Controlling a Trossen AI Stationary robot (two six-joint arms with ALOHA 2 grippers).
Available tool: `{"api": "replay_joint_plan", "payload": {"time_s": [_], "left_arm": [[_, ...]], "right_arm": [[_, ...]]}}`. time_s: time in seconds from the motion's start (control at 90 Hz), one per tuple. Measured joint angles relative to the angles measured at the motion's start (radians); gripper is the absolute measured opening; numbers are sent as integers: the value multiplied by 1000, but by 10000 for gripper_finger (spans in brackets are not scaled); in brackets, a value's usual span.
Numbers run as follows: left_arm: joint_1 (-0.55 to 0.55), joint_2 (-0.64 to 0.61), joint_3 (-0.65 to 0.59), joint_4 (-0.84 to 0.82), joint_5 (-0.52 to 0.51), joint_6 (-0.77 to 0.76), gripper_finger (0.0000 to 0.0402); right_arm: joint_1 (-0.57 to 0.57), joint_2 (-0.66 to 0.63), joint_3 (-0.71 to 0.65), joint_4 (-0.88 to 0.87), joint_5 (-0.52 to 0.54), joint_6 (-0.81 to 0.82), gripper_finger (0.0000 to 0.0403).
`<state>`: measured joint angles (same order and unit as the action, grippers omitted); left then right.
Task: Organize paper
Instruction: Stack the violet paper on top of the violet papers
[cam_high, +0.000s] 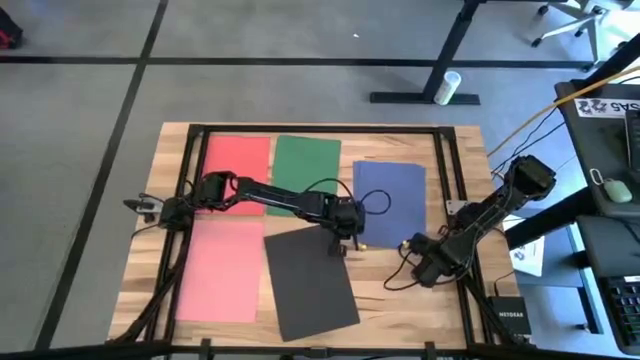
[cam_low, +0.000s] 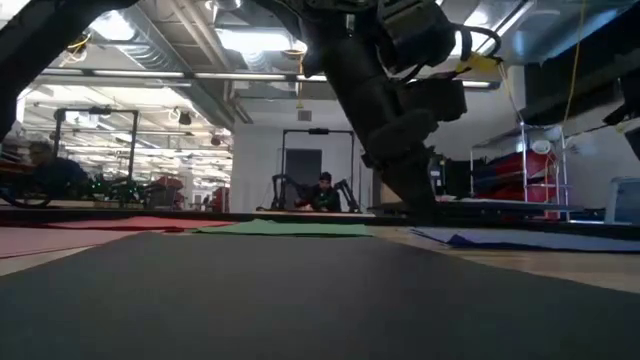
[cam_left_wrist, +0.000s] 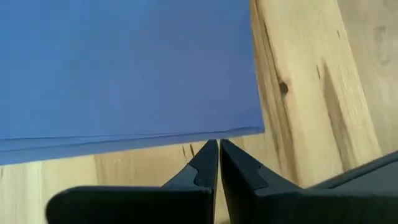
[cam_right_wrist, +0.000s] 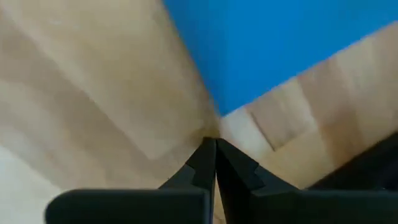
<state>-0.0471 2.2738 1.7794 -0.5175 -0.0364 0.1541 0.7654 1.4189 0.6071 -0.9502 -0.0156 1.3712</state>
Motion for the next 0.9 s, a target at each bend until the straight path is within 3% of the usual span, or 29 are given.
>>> {"api": "replay_joint_plan", "payload": {"time_s": [0.7,0.9], "left_arm": [[11,-12,1,6,0,-32,0],[46,-64,1,10,-1,-42,0]], "right_arm": [[0,-16,36,-37,60,90,0],[0,-62,142,-92,188,92,0]]}}
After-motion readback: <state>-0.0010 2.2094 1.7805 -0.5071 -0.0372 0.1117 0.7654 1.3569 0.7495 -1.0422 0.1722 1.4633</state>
